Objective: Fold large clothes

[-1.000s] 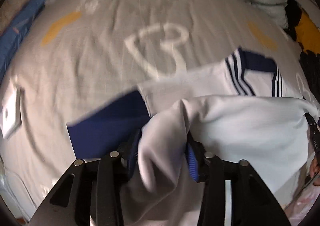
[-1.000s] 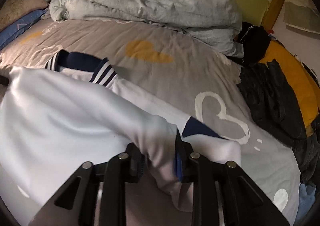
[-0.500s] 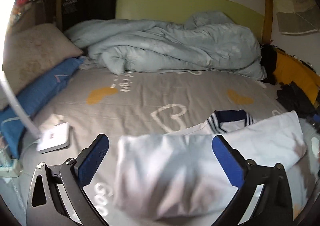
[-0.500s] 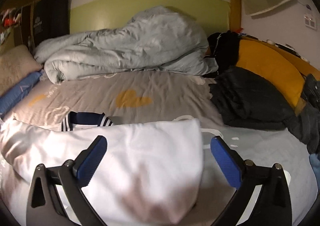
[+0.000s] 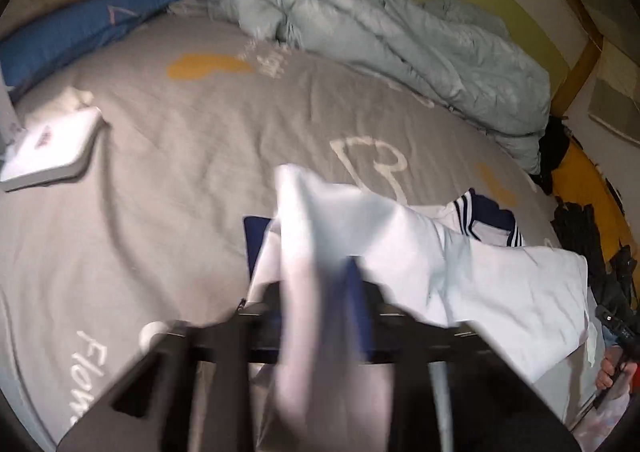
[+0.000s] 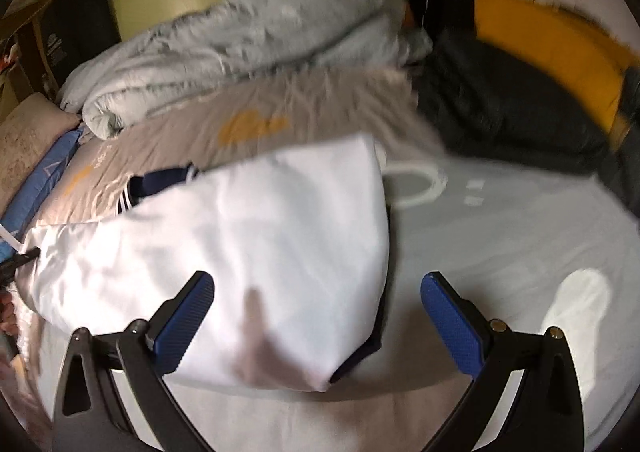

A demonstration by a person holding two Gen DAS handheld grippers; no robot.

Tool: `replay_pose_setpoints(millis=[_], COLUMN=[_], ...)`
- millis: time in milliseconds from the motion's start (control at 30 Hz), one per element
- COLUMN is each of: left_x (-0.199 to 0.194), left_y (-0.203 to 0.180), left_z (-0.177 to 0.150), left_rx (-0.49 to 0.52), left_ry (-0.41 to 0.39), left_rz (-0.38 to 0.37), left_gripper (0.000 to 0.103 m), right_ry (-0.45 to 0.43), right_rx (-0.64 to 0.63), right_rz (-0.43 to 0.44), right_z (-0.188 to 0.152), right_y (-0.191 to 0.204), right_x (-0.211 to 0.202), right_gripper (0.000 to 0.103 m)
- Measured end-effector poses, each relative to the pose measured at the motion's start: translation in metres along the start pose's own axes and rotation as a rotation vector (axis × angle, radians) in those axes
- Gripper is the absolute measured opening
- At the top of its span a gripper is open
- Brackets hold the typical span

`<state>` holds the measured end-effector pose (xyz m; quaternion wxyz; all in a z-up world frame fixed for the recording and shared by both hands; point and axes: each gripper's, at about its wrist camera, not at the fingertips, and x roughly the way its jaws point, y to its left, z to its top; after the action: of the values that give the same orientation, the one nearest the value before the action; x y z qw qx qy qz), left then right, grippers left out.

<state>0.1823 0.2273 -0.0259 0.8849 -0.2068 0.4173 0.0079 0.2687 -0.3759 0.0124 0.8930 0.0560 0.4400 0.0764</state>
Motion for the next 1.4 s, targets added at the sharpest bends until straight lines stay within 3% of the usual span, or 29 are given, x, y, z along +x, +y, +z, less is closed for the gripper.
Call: replay_pose_setpoints(millis=[33, 100, 133, 167, 233, 333, 400, 567, 633, 667, 700, 767, 867, 900, 967, 1067, 1133, 1200, 1300, 1400], left_x=[0.003, 0.002, 0.000, -0.004, -0.014, -0.041, -0.049, -0.004, 0.001, -0.005, -0.014, -0.036, -0.066, -0.074, -0.077, -0.064, -0.046, -0.028, 0.000, 0.016], left_y=[-0.003, -0.016, -0.022, -0.028, -0.038, -0.055, -0.058, -0.045, -0.048, -0.050, -0.054, -0.065, -0.086, -0.092, -0.104, -0.124, -0.136, -0.142, -0.145, -0.145], left_z=[0.000, 0.001, 0.003, 0.005, 0.013, 0.027, 0.033, 0.024, 0.016, 0.013, 0.012, 0.007, -0.006, -0.013, -0.028, -0.053, -0.069, -0.080, -0.089, -0.088], left_rx=[0.022, 0.099, 0.142, 0.177, 0.216, 0.247, 0.251, 0.298, 0.330, 0.331, 0.324, 0.326, 0.336, 0.327, 0.316, 0.336, 0.370, 0.386, 0.407, 0.388], left_ry=[-0.006, -0.059, -0.090, -0.128, -0.195, -0.301, -0.328, -0.183, -0.182, -0.194, -0.220, -0.287, -0.317, -0.305, -0.229, -0.110, -0.045, 0.000, 0.050, 0.073], left_rz=[0.013, 0.094, 0.137, 0.182, 0.224, 0.206, 0.226, 0.360, 0.396, 0.394, 0.378, 0.333, 0.265, 0.217, 0.145, 0.047, 0.049, 0.069, 0.134, 0.145], left_gripper=[0.003, 0.002, 0.002, 0.002, 0.002, 0.002, 0.003, 0.004, 0.010, 0.018, 0.033, 0.048, 0.048, 0.048, 0.048, 0.048, 0.048, 0.048, 0.048, 0.048], right_ry=[0.028, 0.086, 0.109, 0.107, 0.013, -0.122, -0.153, -0.001, -0.025, -0.053, -0.092, -0.136, -0.158, -0.169, -0.175, -0.130, -0.090, -0.052, 0.020, 0.089], right_rx=[0.026, 0.060, 0.064, 0.066, 0.079, 0.033, 0.010, 0.028, -0.010, -0.042, -0.069, -0.073, -0.029, -0.034, -0.085, -0.157, -0.196, -0.230, -0.247, -0.250], right_rz=[0.039, 0.126, 0.136, 0.120, 0.102, 0.065, -0.005, -0.085, -0.133, -0.177, -0.212, -0.175, -0.048, -0.023, 0.033, 0.096, 0.121, 0.115, 0.048, -0.024], right_z=[0.000, -0.001, -0.002, -0.003, -0.004, -0.001, 0.001, -0.006, -0.008, -0.008, -0.008, -0.010, -0.010, -0.010, -0.015, -0.026, -0.037, -0.044, -0.052, -0.060], right_y=[-0.006, -0.015, -0.016, -0.018, -0.019, -0.007, -0.001, -0.008, -0.002, 0.004, 0.010, 0.013, 0.018, 0.022, 0.040, 0.069, 0.085, 0.097, 0.103, 0.100], right_x=[0.008, 0.023, 0.028, 0.031, 0.022, -0.004, -0.010, 0.026, 0.022, 0.015, 0.004, -0.015, -0.037, -0.042, -0.048, -0.043, -0.035, -0.024, -0.004, 0.020], right_gripper=[0.095, 0.059, 0.029, 0.009, 0.004, 0.003, 0.003, 0.003, 0.007, 0.010, 0.012, 0.021, 0.035, 0.038, 0.056, 0.073, 0.083, 0.084, 0.086, 0.086])
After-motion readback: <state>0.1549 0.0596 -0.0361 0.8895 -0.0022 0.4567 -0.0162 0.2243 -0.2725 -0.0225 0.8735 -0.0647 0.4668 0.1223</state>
